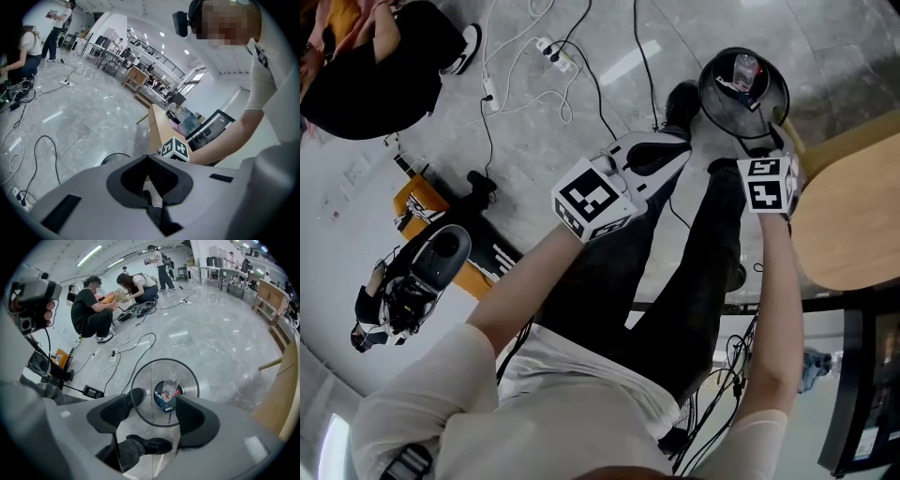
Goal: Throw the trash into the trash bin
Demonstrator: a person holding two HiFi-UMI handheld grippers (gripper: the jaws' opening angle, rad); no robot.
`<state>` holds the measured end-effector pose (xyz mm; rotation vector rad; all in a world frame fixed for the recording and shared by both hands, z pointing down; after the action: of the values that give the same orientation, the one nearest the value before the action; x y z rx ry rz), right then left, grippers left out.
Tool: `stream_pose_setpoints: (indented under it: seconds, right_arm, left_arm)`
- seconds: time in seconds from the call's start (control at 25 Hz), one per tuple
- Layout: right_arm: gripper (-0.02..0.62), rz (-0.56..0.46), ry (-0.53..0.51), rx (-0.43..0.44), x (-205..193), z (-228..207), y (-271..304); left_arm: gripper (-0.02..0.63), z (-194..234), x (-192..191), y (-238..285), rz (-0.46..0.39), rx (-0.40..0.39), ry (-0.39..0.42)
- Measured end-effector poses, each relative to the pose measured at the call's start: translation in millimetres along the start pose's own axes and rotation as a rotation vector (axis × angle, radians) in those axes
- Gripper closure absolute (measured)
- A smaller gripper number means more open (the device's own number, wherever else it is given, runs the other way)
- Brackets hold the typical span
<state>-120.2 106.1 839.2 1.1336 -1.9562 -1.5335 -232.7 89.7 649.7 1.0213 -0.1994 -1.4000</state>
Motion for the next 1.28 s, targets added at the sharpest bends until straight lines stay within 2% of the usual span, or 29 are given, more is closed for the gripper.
stream_pose_setpoints:
  seconds: [0.2, 0.4, 0.68, 0.92, 1.04, 1.16, 1.28]
  right_arm:
    - [0.249, -0.038, 0.045, 0.000, 7.8, -2.2, -31.0]
    - [0.250, -0.081, 0.091, -0.006, 20.2, 1.3, -86.7]
    - [0.259, -0.212, 0.255, -0.004, 44.1, 8.7, -178.0]
    - [0.296, -0.377, 0.365, -0.066, 79.9, 9.9, -288.7]
    - [0.321, -0.451, 0.385, -0.080, 88.6, 17.4, -346.1]
    - [0.344, -0.521, 0.395, -0.115, 95.0, 18.6, -404.3]
    - [0.380, -0.607, 0.413, -0.165, 97.6, 25.0, -464.7]
  left_arm:
    - [0.600, -5.5, 17.9, -13.6, -0.011, 0.002, 0.027]
    - [0.600, -18.8, 42.0, -48.0, -0.012, 0.013, 0.061]
    - [0.600, -52.0, 95.4, -97.2, -0.017, -0.007, 0.141]
    - [0.600, -91.3, 159.2, -144.0, -0.040, -0.056, 0.222]
    - [0.600, -107.8, 181.7, -166.4, -0.034, -0.051, 0.213]
    - [0.600, -124.5, 210.3, -185.5, -0.047, -0.081, 0.194]
    - [0.600, -147.1, 235.8, -208.6, -0.057, -0.088, 0.250]
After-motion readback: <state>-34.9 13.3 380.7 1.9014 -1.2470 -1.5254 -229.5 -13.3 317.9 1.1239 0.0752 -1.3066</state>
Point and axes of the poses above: the fingertips, and each gripper's own axes: y forward along the fingers, z to its left, x out of its top, the point moved 1 cm from there along -y, backward along the fingers, and after that the axes turned 7 degrees about z, right-handed, at the moved point
